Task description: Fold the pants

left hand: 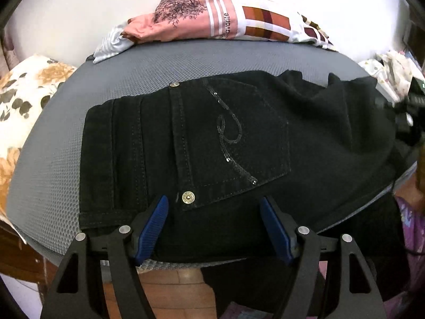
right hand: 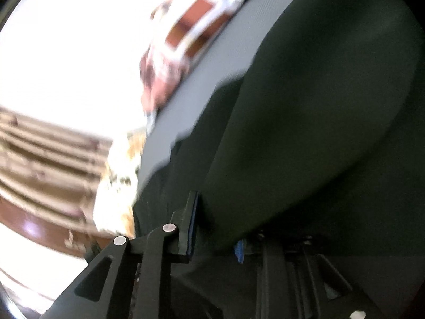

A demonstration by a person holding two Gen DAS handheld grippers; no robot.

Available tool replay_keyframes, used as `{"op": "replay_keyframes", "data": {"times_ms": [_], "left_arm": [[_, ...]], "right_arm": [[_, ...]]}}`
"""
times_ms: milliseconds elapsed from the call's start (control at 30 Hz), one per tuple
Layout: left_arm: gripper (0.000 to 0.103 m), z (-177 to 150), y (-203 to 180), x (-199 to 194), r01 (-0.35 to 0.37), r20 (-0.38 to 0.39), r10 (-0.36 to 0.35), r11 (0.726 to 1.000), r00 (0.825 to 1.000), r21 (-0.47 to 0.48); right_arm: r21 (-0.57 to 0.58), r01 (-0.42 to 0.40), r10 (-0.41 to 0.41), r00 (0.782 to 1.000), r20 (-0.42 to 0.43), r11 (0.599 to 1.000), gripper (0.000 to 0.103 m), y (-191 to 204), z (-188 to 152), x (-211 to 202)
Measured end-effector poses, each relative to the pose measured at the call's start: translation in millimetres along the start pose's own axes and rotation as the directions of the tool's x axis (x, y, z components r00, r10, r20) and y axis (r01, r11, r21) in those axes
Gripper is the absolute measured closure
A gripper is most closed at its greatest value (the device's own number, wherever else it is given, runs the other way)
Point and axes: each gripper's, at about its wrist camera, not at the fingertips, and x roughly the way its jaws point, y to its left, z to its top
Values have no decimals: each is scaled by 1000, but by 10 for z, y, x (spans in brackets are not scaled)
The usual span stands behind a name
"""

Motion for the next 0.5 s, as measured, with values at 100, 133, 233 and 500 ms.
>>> {"op": "replay_keyframes", "data": {"times_ms": [100,133,233,500], "left_arm": [[31,5,-6,30,-15,-5,15,1000,1000,19],[31,10,-4,33,-14,-9,14,1000,1000,18],[30,26,25,43,-12,-16,12,1000,1000,14],[28,46,13,60,-28,-22,29,999,999,30]], "right_arm": [[57,16,-23,992,125,998,80,-278,371,-302],[82,20,-33,985,167,996,80,-389,508,-417],[120,58,-85,969,232,991,80,-659,916,-676],[159,139,-180,944,275,977,98,-810,1540,-953]]}}
